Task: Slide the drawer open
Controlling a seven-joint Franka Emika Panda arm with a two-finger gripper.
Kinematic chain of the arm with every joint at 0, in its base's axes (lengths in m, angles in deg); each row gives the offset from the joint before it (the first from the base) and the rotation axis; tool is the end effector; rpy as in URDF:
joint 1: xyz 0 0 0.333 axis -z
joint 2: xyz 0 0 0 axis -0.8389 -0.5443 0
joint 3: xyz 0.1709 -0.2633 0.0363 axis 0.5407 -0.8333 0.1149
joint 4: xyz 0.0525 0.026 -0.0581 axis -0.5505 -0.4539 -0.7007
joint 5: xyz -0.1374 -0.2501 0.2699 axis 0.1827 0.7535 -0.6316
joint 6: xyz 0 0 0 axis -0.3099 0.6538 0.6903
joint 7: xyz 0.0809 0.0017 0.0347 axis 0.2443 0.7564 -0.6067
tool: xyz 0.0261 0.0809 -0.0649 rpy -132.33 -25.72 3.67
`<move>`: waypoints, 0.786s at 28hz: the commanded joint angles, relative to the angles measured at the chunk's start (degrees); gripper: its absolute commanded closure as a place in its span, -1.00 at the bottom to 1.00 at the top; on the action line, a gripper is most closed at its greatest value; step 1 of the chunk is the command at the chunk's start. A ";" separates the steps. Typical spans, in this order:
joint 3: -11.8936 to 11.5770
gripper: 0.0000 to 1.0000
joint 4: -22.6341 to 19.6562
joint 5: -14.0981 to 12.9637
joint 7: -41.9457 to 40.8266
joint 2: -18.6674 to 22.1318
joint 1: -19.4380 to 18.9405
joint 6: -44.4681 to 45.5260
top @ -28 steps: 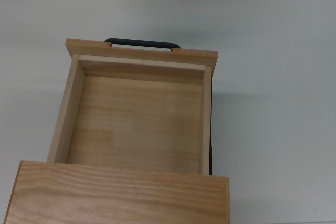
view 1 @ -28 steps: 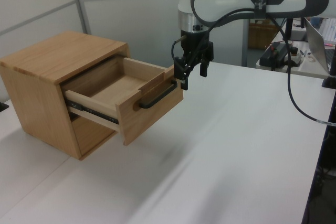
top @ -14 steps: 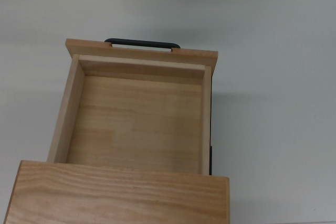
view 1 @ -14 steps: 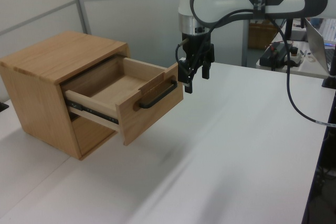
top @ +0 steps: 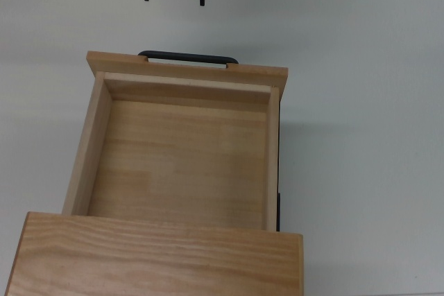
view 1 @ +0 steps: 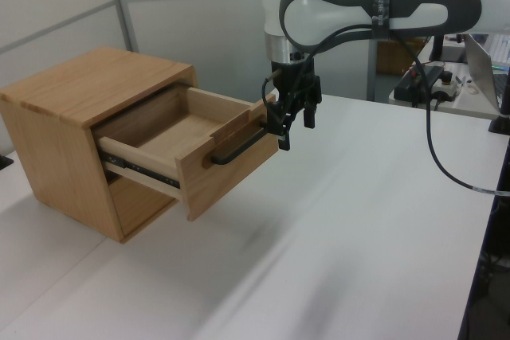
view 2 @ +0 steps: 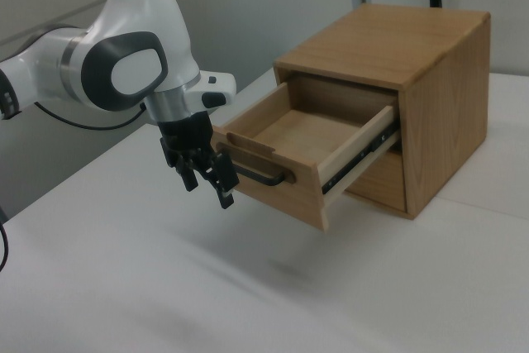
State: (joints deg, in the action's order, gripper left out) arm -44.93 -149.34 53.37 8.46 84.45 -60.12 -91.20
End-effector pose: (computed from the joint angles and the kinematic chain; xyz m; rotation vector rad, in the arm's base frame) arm 0.5535 0.0276 0.5900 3.1243 -0.0542 -0.0055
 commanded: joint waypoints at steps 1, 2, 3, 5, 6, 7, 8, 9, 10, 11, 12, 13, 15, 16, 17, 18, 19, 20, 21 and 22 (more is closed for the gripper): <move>0.25 -1.00 0.97 0.20 -1.05 -0.17 0.02 0.97; 0.25 -1.00 0.97 0.20 -1.05 -0.17 0.02 0.97; 0.34 -1.00 0.97 0.20 -1.05 -0.17 0.02 1.05; 0.34 -1.00 0.97 0.20 -1.05 -0.17 0.02 1.05; 0.34 -1.00 0.97 0.20 -1.05 -0.17 0.02 1.05; 0.34 -1.00 0.97 0.20 -1.05 -0.26 -0.07 1.05; 0.34 -1.00 0.97 0.20 -0.97 -0.61 -0.07 1.05; 0.34 -1.00 0.97 0.20 -0.97 -0.70 -0.07 1.05; 0.34 -1.00 0.97 0.28 -0.97 -0.70 -0.07 1.05; 0.34 -1.00 0.97 0.28 -1.05 -0.70 0.02 1.05; 0.34 -1.00 0.97 0.28 -1.05 -0.70 0.02 1.05; 0.34 -1.00 0.97 0.37 -1.05 -0.70 0.02 1.05; 0.34 -1.00 0.97 0.37 -0.97 -0.70 0.02 0.97; 0.34 -1.00 0.97 0.37 -0.97 -0.79 0.02 0.97; 0.34 -1.00 0.97 0.37 -0.97 -0.79 0.02 0.97; 0.34 -1.00 0.97 0.28 -0.97 -0.79 0.02 1.05; 0.34 -1.00 0.97 0.37 -0.97 -0.79 0.02 1.05; 0.34 -1.00 0.97 0.37 -0.97 -0.79 0.02 1.14; 0.34 -1.00 0.97 0.37 -0.97 -0.79 0.02 1.14; 0.34 -1.00 0.97 0.37 -0.88 -0.70 0.02 1.14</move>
State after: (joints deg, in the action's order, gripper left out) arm -44.77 -149.22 53.37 8.42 84.00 -60.18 -91.20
